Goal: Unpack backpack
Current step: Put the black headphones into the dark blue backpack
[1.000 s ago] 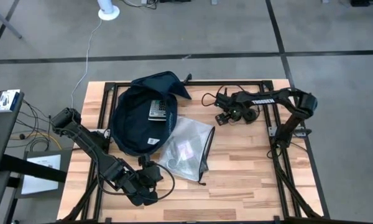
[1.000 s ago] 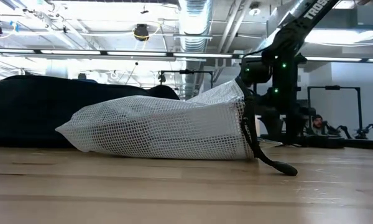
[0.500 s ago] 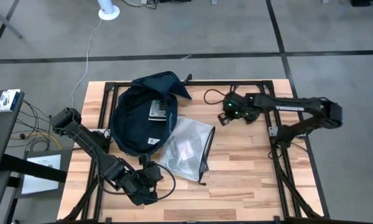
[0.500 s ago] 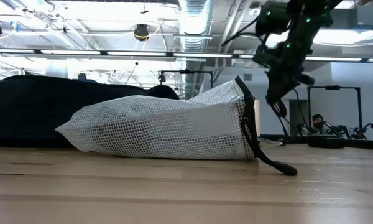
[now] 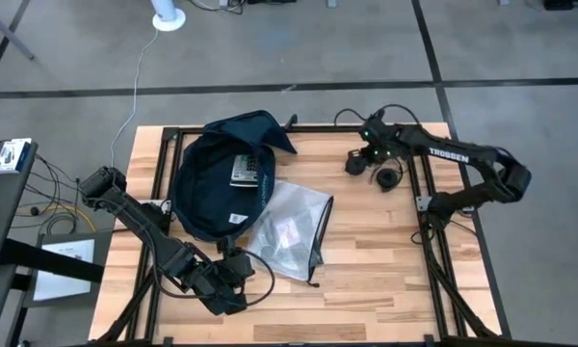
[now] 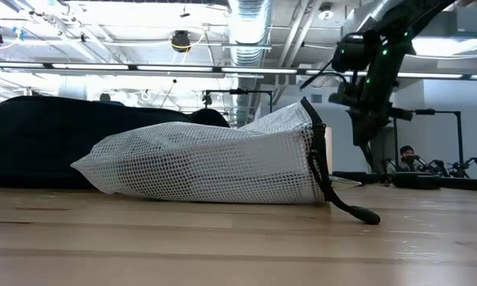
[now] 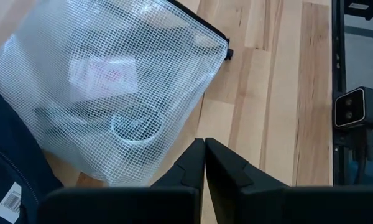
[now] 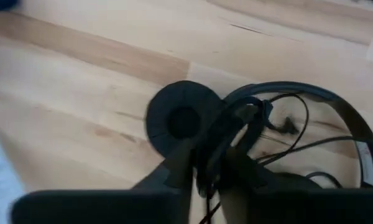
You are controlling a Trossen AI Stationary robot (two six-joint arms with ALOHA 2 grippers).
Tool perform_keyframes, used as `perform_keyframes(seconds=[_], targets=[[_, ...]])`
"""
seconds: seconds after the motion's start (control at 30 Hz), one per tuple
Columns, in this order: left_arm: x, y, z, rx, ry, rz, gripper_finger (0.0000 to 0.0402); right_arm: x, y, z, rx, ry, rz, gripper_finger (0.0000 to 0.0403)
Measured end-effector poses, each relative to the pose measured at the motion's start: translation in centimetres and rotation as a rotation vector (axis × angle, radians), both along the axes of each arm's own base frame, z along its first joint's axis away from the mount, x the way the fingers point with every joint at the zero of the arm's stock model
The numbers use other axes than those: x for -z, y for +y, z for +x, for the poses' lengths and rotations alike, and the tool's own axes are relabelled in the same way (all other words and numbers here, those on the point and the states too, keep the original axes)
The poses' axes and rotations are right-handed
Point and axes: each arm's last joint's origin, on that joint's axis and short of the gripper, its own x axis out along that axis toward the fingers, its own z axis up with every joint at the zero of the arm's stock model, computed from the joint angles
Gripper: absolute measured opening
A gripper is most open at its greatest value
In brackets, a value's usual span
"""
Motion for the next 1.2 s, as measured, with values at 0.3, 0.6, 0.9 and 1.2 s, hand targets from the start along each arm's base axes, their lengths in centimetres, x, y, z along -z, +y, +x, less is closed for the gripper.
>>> perform_keyframes(seconds=[0.3,0.6,0.9,1.2], targets=[[0.0,0.0,0.0,0.008,0.002,0.007,0.0000,2.6,-2.2,0.8,0.026,-0.011,0.074,0.0227],[0.0,0.0,0.0,0.007,0.002,0.006,0.0000,6.3,-3.7,1.8,0.053,0.047,0.139,0.0279],[0.0,0.0,0.0,-0.004,0.001,-0.003,0.0000,6.8,-4.7,2.2,0.105,0.008,0.092,0.0279],[0.0,0.0,0.0,-0.004,0.000,-0.003,0.0000,7.9,-4.4,2.8,0.055,-0.014,0.182,0.0239]])
